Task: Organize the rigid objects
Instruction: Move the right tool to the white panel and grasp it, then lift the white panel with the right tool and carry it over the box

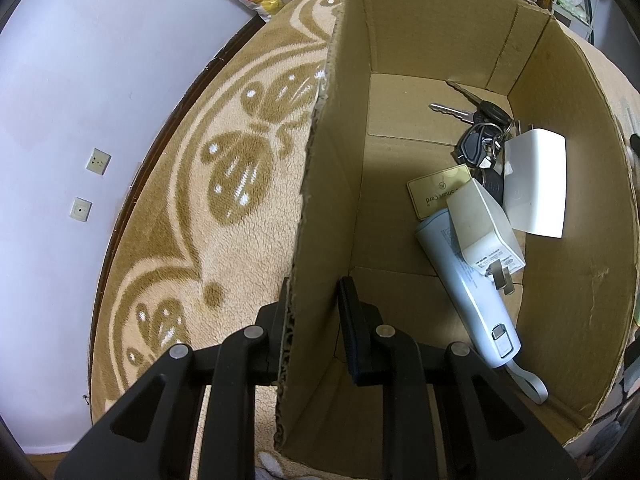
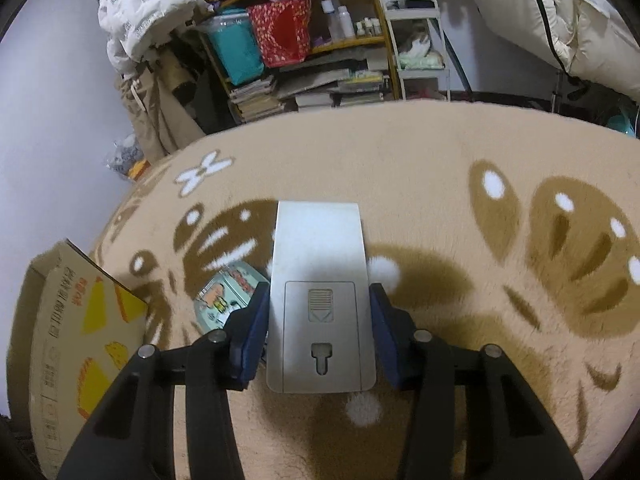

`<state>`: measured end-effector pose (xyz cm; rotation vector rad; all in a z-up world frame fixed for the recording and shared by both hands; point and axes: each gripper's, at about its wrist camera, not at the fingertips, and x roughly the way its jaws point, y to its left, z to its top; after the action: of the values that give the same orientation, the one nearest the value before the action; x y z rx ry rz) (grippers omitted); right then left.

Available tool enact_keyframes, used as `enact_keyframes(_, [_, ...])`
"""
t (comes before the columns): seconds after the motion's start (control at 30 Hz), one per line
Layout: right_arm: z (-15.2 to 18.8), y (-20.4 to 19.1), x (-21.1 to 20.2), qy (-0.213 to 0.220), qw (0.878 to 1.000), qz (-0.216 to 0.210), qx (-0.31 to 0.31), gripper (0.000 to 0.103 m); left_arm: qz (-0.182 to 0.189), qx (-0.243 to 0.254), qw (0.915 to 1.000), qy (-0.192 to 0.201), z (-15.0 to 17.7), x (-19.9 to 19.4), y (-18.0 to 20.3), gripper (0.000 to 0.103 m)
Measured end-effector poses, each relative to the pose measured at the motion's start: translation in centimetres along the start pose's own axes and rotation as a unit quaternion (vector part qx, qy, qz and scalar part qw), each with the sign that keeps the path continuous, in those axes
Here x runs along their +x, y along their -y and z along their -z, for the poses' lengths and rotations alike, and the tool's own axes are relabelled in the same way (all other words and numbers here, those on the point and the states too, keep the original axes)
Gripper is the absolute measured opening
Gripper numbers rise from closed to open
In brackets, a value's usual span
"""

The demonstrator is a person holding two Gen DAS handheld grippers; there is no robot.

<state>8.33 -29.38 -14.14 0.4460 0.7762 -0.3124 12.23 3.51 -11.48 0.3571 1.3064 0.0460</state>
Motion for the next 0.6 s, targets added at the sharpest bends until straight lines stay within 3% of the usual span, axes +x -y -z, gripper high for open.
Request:
enact_keyframes(0.37, [-1.6,-5.5,-5.2,0.049,0.995,-0.063,-0.051,0.052,0.001,-0.002,1.0,-0.001,-0.1,0.1,-0.2,0.021])
enact_keyframes(0.6, [-0.7,-10.2,-7.6,0.057,0.987,-0.113,-0.096,0.052,0.002,-0.002,1.0,-0.001,-0.1,0.1,-0.2,0.02])
